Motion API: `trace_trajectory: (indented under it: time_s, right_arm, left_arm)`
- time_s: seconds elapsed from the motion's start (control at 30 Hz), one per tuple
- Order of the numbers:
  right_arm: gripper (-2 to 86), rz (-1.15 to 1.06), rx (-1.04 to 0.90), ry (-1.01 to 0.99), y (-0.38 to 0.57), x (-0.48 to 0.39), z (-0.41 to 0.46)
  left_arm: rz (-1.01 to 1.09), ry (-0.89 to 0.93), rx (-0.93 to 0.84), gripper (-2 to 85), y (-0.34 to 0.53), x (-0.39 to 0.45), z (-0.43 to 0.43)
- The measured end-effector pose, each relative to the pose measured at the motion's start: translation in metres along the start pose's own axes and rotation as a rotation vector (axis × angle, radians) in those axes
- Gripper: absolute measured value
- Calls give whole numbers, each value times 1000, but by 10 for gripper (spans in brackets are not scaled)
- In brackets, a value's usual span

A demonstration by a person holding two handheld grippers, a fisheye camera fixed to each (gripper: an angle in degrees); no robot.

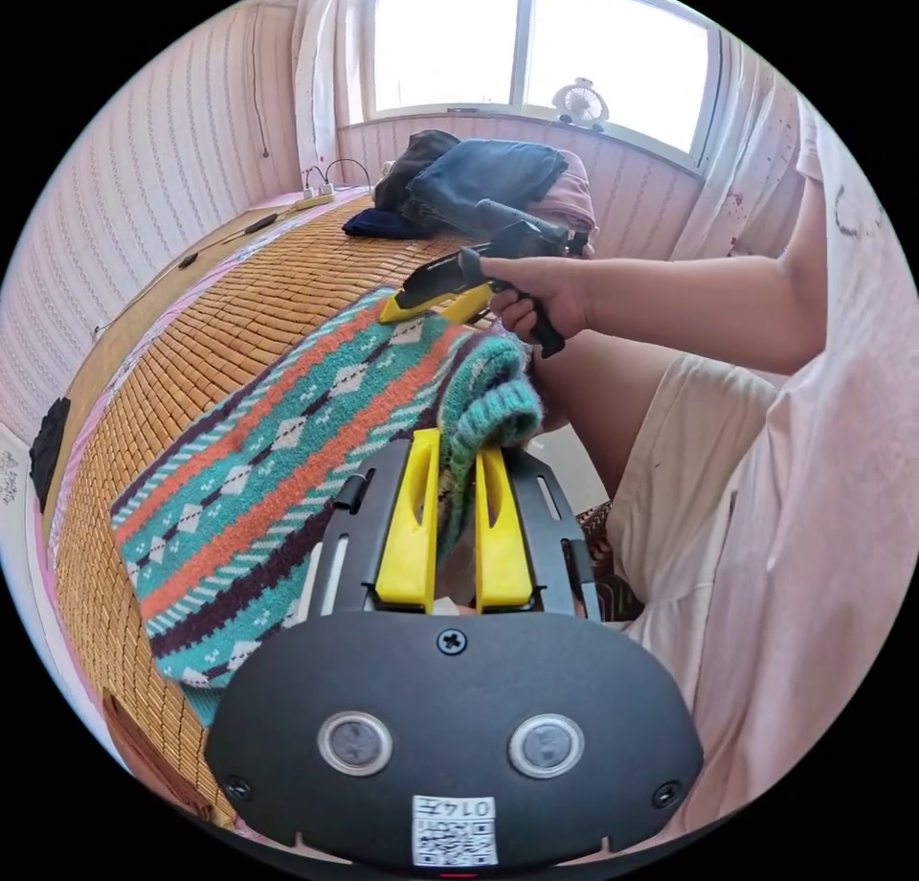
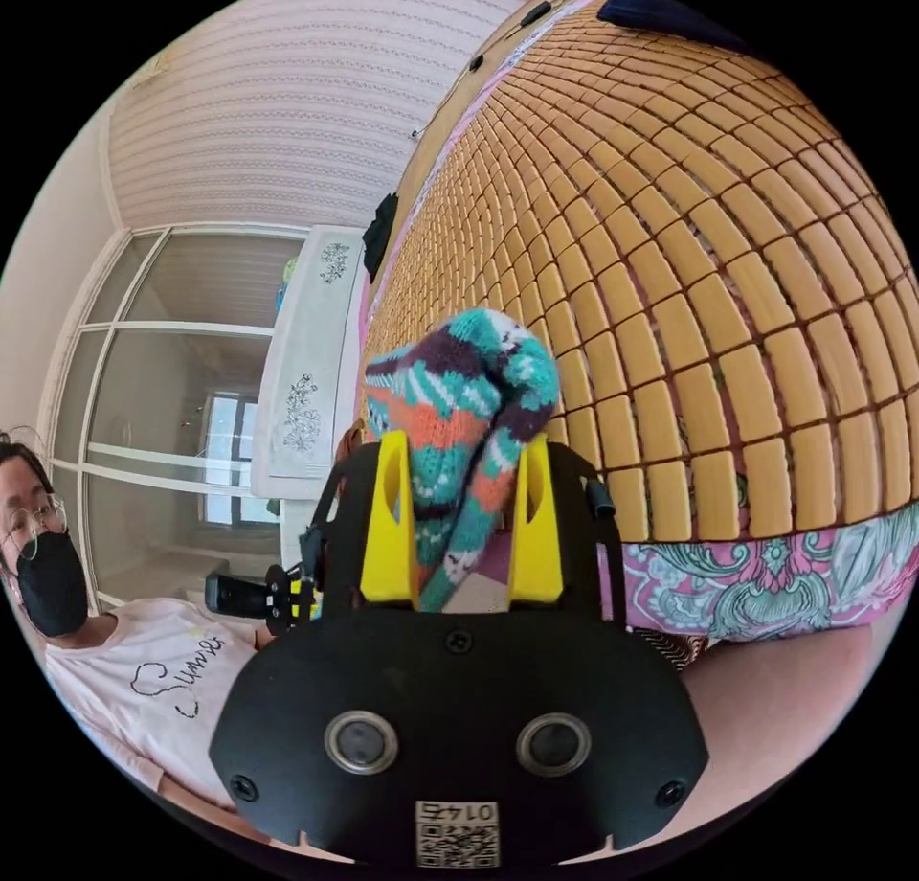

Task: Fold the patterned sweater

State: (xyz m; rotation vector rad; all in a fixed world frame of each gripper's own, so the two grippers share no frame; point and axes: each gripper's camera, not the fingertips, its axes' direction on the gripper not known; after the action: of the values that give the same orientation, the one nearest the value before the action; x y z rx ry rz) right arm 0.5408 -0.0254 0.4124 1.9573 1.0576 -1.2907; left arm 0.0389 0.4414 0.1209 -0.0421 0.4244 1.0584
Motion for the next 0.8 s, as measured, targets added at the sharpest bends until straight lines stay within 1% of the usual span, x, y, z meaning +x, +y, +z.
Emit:
trace_trajectory:
  time_s: [0.03, 0.07, 0.1, 0.17, 0.2, 0.27, 0.33, 0.4, 0.43, 0.5, 0.6, 0.67, 0.7, 0.73, 0.77, 0.8]
  right_arm:
    - [100, 1, 35, -57, 1, 4, -7]
    - [89, -17, 73, -110, 3, 6, -19]
    - [87, -31, 94, -128, 4, 5, -27]
    - [77, -106, 176, -136, 9, -4, -71]
    - [75, -128, 198, -123, 11, -8, -84]
    - [71, -234, 257, -17, 18, -35, -132]
    - [69, -303, 286, 71, 21, -61, -159]
    - [68, -371, 299, 132, 18, -90, -171]
    - [68, -416, 289, 149, 12, -108, -168]
    - [67, -481, 239, 146, -3, -133, -148]
    - [59, -596, 59, 97, -38, -168, -73]
    - [59, -653, -117, 66, -63, -185, 13]
    - [60, -655, -154, 70, -69, -186, 36]
    - [64, -662, -223, 97, -79, -186, 80]
    - [62, -665, -293, 149, -88, -182, 120]
    - [61, -657, -323, 190, -91, -179, 138]
  left_arm:
    - [-3, -12, 10, 61, 0, -1, -3]
    - [-4, -8, 18, 60, 0, -1, -5]
    - [-8, 18, 46, 60, -3, -3, -7]
    - [-16, 90, 113, 59, -11, -4, -10]
    - [-23, 149, 169, 59, -17, -3, -10]
    - [-23, 241, 258, 60, -29, 2, -9]
    - [-53, 353, 359, 60, -41, 6, -6]
    - [-82, 408, 409, 60, -44, 3, -6]
    - [-88, 407, 431, 60, -41, 1, -9]
    - [-96, 359, 437, 61, -29, -6, -15]
    - [-143, 259, 377, 64, 7, -24, -25]
    - [-202, 194, 295, 70, 32, -35, -28]
    - [-266, 150, 213, 75, 49, -43, -26]
    - [-324, 108, 137, 78, 66, -51, -23]
    - [-346, 90, 104, 78, 74, -53, -22]
    - [-375, 74, 60, 79, 88, -56, -23]
